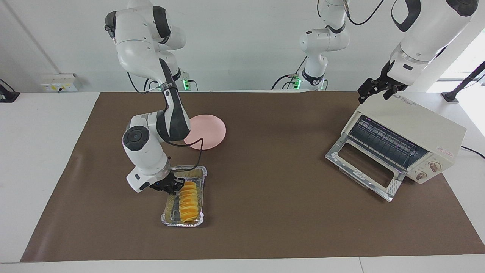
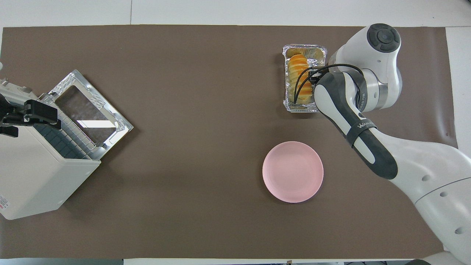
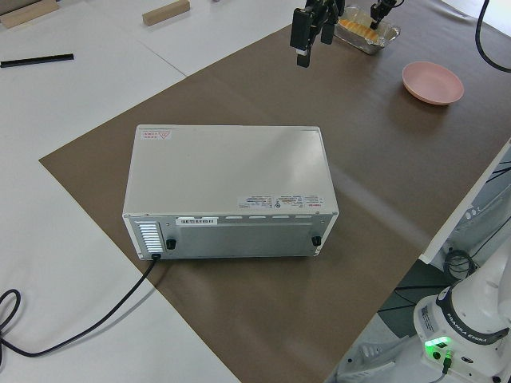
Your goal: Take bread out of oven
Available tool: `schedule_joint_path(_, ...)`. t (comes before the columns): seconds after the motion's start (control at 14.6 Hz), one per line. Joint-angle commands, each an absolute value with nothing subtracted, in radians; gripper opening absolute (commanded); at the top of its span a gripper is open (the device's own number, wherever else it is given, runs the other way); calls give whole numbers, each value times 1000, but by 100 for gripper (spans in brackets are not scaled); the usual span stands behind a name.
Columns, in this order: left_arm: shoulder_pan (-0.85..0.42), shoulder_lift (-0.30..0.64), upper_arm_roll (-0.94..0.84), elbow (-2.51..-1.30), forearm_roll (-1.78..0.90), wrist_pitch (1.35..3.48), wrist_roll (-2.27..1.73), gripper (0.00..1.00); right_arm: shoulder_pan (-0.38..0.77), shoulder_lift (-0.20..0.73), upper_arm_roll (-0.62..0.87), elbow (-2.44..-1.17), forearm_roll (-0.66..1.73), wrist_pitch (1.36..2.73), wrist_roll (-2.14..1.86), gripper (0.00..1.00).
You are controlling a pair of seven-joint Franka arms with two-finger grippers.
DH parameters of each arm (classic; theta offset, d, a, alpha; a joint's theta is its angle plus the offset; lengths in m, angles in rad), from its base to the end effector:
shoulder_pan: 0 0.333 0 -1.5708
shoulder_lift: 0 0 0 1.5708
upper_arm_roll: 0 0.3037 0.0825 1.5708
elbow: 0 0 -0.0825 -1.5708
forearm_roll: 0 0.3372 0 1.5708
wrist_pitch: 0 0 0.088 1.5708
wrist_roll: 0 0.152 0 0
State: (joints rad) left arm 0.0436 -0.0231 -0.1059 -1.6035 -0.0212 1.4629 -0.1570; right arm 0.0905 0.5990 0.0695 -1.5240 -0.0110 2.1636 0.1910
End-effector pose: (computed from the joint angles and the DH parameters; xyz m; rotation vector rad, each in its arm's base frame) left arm 0.4819 -0.0340 0.5565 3.1268 0.1468 -0.1864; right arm 0.6565 0.0989 0.2831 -3.1040 0.0589 -0.0562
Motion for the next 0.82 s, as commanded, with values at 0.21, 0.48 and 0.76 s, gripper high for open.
schedule_joint_path(0.21,51,-38,-106,-1612,-29,1454,-149,100,103,546,74,-1493,-40,2013,140,100)
schedule_joint_path(0.48,51,-38,-106,-1612,-29,1456,-149,100,132,580,72,-1410,-48,1979,209,100)
schedule_joint_path(0.76,51,-38,-106,-1612,-29,1456,-149,100,147,623,71,-1405,-63,2031,248,100)
